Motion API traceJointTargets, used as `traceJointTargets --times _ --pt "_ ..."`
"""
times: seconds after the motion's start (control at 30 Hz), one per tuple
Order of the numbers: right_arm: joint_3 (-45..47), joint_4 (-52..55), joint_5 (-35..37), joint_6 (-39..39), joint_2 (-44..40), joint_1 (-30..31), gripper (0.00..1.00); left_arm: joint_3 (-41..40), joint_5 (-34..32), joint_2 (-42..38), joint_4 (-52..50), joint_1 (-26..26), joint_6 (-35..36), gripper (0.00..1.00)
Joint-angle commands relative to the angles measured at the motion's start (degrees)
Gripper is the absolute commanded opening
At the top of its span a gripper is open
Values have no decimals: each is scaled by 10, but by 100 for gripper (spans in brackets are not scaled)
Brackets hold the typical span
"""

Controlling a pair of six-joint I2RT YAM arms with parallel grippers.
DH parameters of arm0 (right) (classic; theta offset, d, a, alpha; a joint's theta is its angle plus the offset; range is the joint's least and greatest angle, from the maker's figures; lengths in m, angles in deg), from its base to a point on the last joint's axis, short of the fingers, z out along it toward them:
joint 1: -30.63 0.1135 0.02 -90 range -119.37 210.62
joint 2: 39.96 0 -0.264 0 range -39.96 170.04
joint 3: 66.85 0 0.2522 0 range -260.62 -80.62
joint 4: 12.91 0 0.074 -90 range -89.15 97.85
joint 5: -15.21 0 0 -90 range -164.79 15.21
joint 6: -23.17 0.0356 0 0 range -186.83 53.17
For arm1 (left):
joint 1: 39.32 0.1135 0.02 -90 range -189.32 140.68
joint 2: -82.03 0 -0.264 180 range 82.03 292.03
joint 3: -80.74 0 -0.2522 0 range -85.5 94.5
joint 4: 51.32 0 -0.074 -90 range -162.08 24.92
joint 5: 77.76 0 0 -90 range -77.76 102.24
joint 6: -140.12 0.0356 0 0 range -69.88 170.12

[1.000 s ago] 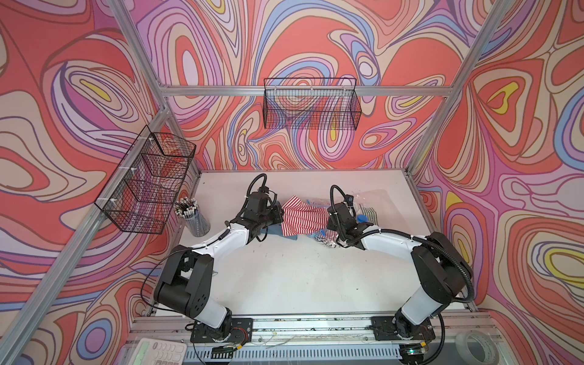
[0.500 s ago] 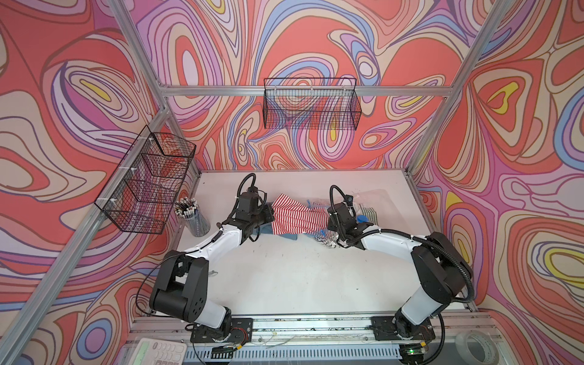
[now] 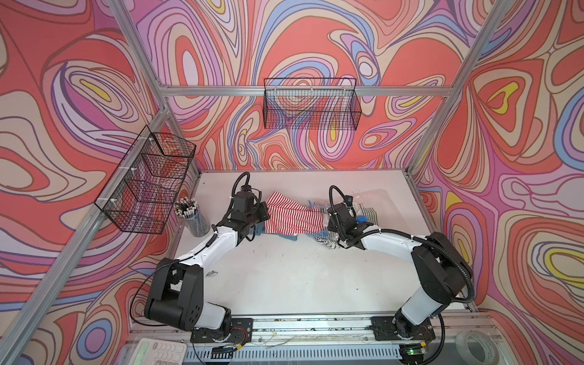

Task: Take the tank top out of the vacuum bag
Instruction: Take out the tank top from the vacuum bag.

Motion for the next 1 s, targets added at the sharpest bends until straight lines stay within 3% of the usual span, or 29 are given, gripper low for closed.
traceJointTargets --times 0.0,0.33,0.73,0.97 --pt "-12 20 28 -7 1 -9 0 22 -26 -14 -35 7 15 0" --pt "-18 28 26 -13 14 -10 0 61 -54 -14 -100 7 13 0" --pt "-39 39 25 -34 25 -10 0 126 -142 5 -202 8 64 0" --pt "-49 50 24 -43 28 -10 0 153 -158 30 -217 7 75 0"
